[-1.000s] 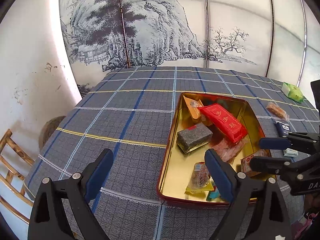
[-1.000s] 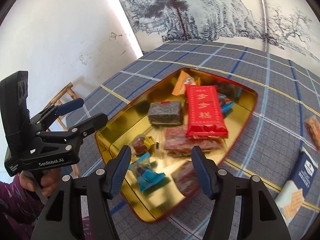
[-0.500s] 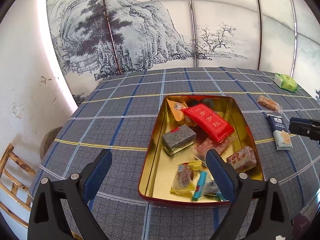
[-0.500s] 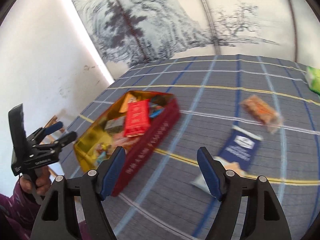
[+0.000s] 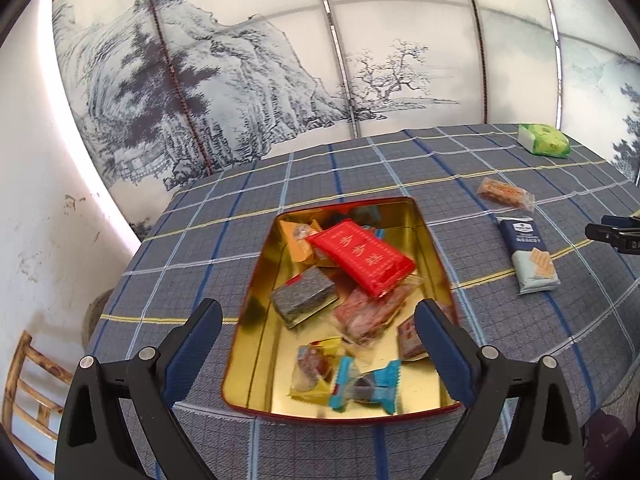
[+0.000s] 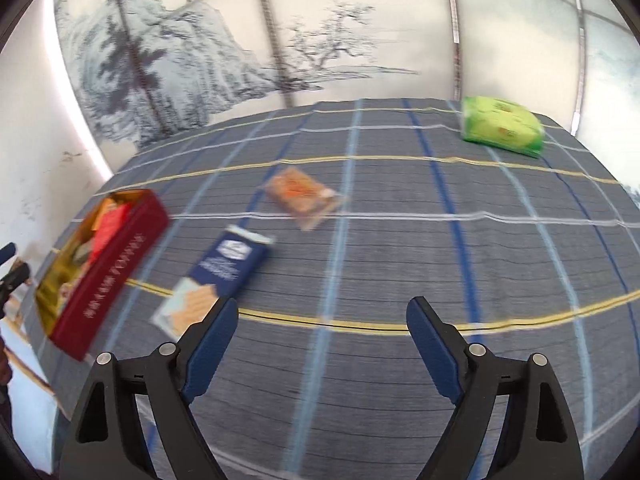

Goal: Organize snacks
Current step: 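Move both open grippers away from the tin toward the cracker pack, then grasp the blue soda cracker pack with the left gripper while the right gripper grasps the wrapped pastry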

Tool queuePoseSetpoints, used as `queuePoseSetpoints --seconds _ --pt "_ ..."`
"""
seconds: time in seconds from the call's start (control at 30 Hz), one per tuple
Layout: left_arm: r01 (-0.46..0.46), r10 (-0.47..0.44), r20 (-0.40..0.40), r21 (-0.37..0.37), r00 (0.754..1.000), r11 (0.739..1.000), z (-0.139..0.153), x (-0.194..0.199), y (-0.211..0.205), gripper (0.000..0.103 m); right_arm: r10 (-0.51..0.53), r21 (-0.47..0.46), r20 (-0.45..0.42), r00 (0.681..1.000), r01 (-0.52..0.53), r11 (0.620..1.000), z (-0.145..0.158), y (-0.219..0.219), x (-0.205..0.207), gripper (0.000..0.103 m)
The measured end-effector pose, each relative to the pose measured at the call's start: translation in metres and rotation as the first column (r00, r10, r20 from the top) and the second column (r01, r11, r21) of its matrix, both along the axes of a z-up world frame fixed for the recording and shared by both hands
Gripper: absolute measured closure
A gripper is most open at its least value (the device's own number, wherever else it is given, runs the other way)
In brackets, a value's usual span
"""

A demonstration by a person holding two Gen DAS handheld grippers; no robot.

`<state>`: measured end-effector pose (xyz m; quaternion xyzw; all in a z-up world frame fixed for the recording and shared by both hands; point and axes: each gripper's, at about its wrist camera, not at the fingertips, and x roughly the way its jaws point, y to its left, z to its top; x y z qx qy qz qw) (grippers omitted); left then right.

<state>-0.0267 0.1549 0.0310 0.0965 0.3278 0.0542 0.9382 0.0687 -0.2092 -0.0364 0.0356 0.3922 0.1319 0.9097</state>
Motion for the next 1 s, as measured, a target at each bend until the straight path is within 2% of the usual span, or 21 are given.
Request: queuePoseSetpoints --seconds 0.2,0.43,0.6,0.77,0.83,1.0 --pt "0.070 -0.069 -0.014 0.044 0.997 0.997 0.000 0.006 -0.035 0.006 -0.096 -0.001 -0.035 0.995 0.096 0.995 -0.014 -0.042 0.010 0.013" --pt "0.212 -0.210 -0.083 0.018 0.974 0.977 0.001 0.018 -0.080 0.006 -0.130 0.015 -0.047 0.990 0.131 0.991 -0.017 -0.060 0.015 0.010" --pt "0.335 -0.346 -0.158 -0.095 0.925 0.937 0.002 0.038 -0.117 0.006 -0.130 0.046 -0.058 0.990 0.133 0.990 -0.020 -0.062 0.018 0.010" --pt "0.387 -0.422 -0.246 -0.179 0.873 0.905 -0.013 0.077 -0.158 0.006 -0.104 0.059 -0.029 0.994 0.105 0.993 -0.018 -0.059 0.012 0.008" --pt "0.404 -0.442 -0.294 -0.182 0.848 0.896 -0.024 0.096 -0.175 0.006 -0.088 0.056 -0.022 0.996 0.089 0.994 -0.017 -0.056 0.010 0.008" --pt "0.419 -0.434 -0.360 -0.124 0.826 0.899 -0.050 0.127 -0.200 0.011 -0.062 0.071 0.003 0.998 0.061 0.996 -0.014 -0.053 0.004 0.007"
